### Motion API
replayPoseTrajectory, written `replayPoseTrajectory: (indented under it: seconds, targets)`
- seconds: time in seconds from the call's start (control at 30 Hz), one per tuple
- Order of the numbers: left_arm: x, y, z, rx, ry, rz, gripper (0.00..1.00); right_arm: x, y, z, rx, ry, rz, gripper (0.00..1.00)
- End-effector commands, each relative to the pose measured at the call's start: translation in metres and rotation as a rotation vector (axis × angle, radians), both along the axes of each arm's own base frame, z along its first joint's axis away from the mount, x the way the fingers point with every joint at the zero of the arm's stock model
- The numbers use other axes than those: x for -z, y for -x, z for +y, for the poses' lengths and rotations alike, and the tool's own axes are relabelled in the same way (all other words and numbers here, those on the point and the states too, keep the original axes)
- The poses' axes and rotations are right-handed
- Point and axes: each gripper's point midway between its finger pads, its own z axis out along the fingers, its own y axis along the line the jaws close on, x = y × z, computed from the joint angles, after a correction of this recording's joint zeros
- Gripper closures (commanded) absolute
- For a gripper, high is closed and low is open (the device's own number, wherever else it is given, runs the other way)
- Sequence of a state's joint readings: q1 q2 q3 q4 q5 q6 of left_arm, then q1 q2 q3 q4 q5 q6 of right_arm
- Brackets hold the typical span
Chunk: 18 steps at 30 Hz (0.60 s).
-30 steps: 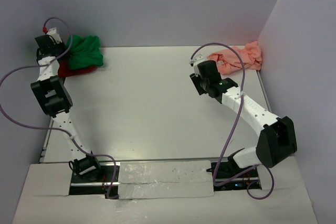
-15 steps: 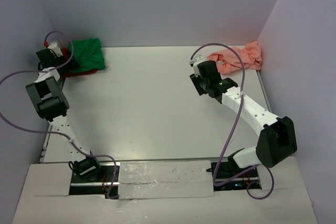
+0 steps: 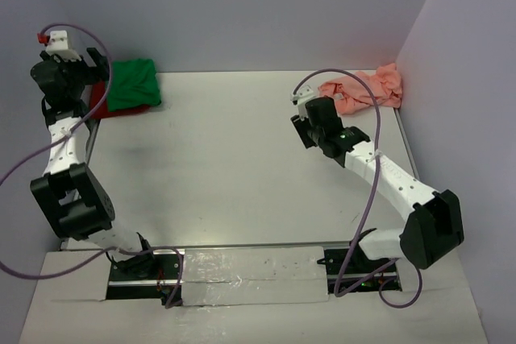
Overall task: Fold and stack the t-shirts
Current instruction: Put the neatly folded tshirt into the corner of the board with the left arm
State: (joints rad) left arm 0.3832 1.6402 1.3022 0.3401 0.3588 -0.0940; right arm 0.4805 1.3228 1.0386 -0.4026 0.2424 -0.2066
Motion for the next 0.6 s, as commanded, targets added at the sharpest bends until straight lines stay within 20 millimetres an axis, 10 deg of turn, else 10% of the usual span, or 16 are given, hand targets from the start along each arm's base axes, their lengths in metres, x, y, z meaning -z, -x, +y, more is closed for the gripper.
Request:
replayPoseTrajectory:
  seconds: [0.0,0.13,0.3,0.57]
  targets:
    - [-0.036,0.028,-0.054,0.186,0.028,-0.030,0.01,-0.045,-0.003,0.002,-0.015,-0.052,-0.147,0.46]
    - [-0.046,0.091,-0.102,0.291,0.015,-0.068,0.01,-0.086,-0.002,-0.008,-0.001,-0.074,-0.300,0.45]
    - [0.005,0.145,-0.117,0.252,0.041,0.002,0.01,-0.131,0.019,-0.024,0.022,-0.162,-0.501,0.38]
    - [0.060,0.180,-0.122,0.219,0.040,0.042,0.01,-0.104,0.025,-0.020,-0.004,-0.200,-0.472,0.35]
